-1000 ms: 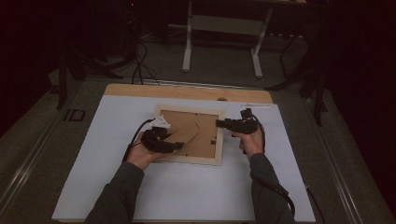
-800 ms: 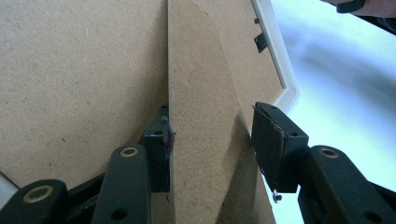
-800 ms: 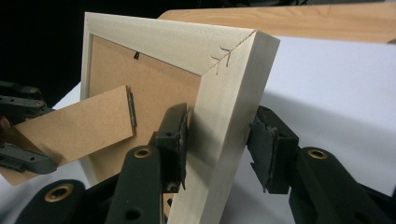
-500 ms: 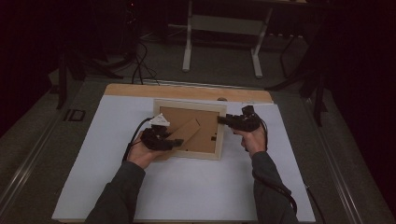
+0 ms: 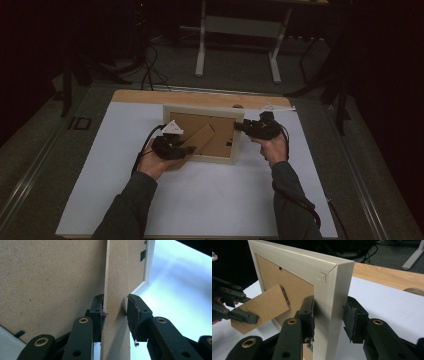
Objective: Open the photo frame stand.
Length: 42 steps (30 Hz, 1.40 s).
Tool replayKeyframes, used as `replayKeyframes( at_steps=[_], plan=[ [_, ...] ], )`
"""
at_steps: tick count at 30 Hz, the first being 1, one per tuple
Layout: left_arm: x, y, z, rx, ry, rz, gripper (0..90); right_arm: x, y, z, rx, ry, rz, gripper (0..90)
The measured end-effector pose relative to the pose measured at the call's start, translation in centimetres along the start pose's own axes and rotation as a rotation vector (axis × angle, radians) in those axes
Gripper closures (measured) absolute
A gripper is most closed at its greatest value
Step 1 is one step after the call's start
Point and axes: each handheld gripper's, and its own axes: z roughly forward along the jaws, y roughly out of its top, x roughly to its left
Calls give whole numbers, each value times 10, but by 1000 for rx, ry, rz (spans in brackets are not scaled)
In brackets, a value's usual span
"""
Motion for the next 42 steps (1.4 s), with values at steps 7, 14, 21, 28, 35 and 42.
replayKeyframes(
  at_steps=[7, 14, 21, 28, 35, 42],
  plan=[
    [-3, 3, 3, -1, 36, 14, 699, 5, 3, -6, -1, -20, -41, 629],
    [-4, 6, 5, 1, 56, 21, 710, 9, 5, -8, 3, -41, -77, 629],
    [-9, 10, 10, -6, 85, 26, 712, 9, 6, -8, -8, -66, -81, 622],
    [-13, 14, 15, -5, 107, 34, 711, 13, 6, -9, -4, -85, -106, 621],
    [-17, 16, 16, -1, 110, 52, 709, 16, 5, -11, 2, -95, -130, 622],
    [-18, 12, 18, 12, 133, 65, 704, 21, 2, -13, 0, -91, -151, 620]
  ],
)
